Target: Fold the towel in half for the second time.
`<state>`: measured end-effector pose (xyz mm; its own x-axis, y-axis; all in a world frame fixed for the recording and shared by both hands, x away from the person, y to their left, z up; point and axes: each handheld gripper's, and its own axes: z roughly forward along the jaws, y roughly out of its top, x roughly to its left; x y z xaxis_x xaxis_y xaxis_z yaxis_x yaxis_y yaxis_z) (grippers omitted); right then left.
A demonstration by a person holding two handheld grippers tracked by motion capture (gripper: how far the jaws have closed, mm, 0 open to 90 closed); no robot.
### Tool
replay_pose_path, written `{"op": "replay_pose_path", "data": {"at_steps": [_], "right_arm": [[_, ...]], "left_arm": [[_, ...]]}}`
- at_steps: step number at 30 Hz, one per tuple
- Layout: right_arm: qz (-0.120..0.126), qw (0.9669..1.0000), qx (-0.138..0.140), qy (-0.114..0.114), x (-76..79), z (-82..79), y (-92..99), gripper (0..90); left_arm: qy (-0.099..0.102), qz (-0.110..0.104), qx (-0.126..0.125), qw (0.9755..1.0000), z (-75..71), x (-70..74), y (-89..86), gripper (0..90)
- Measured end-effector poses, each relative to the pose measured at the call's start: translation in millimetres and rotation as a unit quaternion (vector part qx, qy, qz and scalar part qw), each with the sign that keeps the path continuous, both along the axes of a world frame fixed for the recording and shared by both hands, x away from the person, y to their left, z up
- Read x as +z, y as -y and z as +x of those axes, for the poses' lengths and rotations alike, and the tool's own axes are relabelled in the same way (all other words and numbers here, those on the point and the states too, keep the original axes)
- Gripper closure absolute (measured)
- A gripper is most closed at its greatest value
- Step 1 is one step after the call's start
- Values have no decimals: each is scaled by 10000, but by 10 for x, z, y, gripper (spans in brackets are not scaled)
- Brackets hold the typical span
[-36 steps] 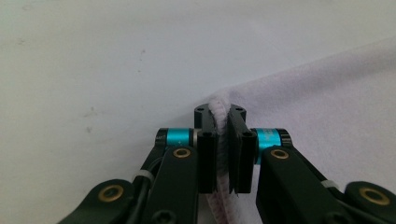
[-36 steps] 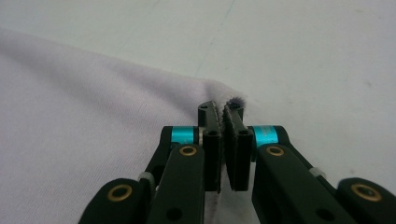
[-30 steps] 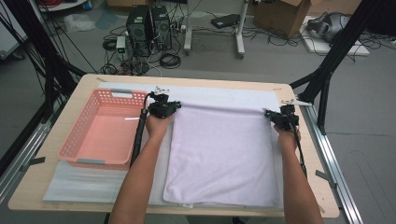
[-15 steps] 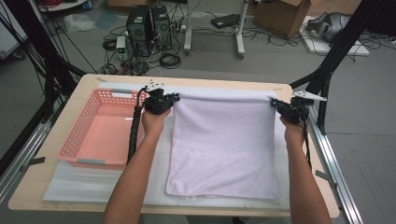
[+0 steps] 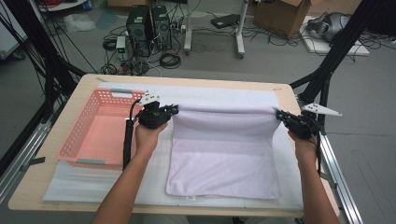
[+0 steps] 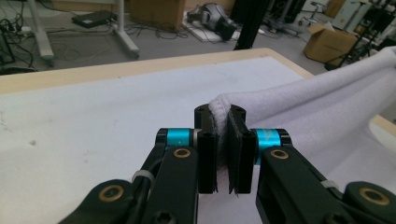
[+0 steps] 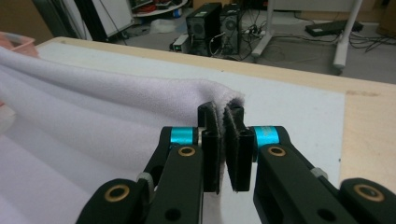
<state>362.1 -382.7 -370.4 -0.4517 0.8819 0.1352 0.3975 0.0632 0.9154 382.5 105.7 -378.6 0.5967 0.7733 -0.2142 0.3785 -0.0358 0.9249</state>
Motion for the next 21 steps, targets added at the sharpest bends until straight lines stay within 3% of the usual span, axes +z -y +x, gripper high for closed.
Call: {"op": "replay_pose_path", "data": {"at_steps": [5, 10, 18, 21], "right_arm": [[15, 9999, 103, 21, -64, -244, 15, 857], [15, 9998, 209, 0, -160, -477, 20, 857], [86, 9993, 306, -201, -423, -862, 52, 857], [-13, 9988, 380, -300, -491, -955, 52, 857]], "left_arm": [[99, 11, -115, 9999, -237, -42, -37, 834], [71, 98, -269, 9996, -448, -129, -66, 832], [6, 238, -479, 9986, -769, -333, -81, 830], [-67, 291, -526, 9982, -842, -430, -82, 829]]}}
